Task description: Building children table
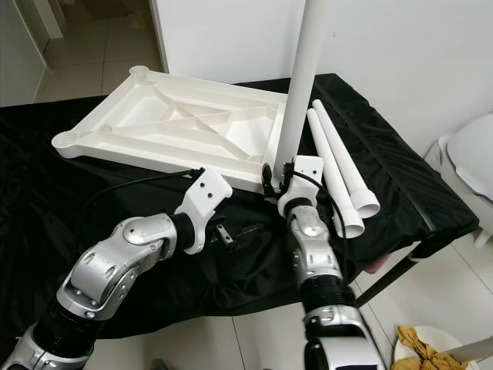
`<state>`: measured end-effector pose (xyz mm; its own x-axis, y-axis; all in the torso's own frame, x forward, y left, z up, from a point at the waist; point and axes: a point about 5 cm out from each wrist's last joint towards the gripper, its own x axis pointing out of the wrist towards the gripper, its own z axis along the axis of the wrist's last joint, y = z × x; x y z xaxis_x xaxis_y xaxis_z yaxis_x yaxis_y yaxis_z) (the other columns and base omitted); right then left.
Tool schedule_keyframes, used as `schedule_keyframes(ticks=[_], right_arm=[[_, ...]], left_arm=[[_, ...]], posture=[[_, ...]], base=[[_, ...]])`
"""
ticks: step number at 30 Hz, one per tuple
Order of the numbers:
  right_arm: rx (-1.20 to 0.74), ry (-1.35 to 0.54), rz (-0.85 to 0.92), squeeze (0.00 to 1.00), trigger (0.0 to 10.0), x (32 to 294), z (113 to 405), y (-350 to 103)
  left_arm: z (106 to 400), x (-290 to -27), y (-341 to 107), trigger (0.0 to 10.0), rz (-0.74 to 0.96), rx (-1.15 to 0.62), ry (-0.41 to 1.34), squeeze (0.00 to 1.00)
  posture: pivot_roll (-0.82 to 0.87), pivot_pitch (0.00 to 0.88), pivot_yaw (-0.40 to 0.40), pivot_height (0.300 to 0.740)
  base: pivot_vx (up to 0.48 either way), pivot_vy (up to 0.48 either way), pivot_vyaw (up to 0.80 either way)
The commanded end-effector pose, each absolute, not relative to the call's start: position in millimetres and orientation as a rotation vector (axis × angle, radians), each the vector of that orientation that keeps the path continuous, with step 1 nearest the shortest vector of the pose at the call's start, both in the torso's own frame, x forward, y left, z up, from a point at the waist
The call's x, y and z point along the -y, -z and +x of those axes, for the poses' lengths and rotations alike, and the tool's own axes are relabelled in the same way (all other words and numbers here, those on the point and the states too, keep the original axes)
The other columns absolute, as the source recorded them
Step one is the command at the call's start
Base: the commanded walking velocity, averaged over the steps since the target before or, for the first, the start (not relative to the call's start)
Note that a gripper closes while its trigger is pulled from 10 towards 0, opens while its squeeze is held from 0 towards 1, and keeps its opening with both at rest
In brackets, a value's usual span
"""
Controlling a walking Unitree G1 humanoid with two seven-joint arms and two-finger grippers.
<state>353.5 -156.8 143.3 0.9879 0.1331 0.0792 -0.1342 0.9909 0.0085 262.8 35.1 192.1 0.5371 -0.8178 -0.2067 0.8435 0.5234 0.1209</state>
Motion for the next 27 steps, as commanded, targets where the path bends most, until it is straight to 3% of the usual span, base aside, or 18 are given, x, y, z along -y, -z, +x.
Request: schedule_keyframes(ticks=[1, 12, 27], right_arm=[[0.076, -0.182, 0.018, 0.00, 10.0, 157.3, 356.0, -143.7], [0.031, -0.417, -0.129, 0.00, 10.0, 183.0, 369.3, -148.9], [-0.027, -0.631, -0.207, 0.00, 10.0, 163.5, 377.6, -150.9]], left_arm=[[261.7, -34.1, -189.5, 10.0, 0.215, -0.139, 1.005, 0.00], [261.5, -34.7, -190.0, 10.0, 0.224, -0.137, 1.009, 0.00], [262.6, -38.9, -192.5, 10.0, 0.224, -0.133, 0.977, 0.00]], posture=[[-0.09, 0.028, 0.008, 0.740], [-0.07, 0.018, 0.010, 0.740], [-0.04, 0.032, 0.002, 0.740]], base=[[0.000, 0.000, 0.00], [0.000, 0.000, 0.00], [0.000, 0.000, 0.00]])
